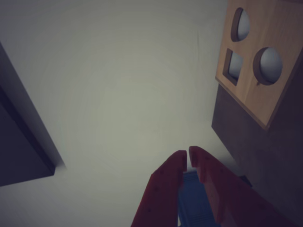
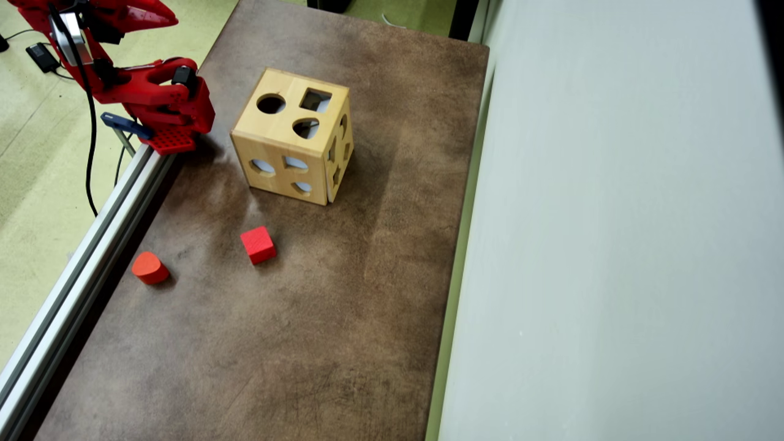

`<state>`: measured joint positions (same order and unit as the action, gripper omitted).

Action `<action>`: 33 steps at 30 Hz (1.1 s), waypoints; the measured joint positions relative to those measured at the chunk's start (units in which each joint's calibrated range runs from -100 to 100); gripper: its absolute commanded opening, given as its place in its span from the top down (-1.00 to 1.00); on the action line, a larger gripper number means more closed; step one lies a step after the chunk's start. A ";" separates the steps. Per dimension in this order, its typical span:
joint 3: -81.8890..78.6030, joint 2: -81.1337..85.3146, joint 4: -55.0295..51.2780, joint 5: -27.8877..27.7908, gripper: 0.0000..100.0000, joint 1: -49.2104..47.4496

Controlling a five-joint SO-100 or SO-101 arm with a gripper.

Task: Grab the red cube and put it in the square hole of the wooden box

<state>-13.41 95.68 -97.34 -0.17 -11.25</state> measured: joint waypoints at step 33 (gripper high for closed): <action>0.09 -5.59 0.00 0.20 0.95 0.93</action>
<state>-13.32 90.08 -97.34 0.02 -10.31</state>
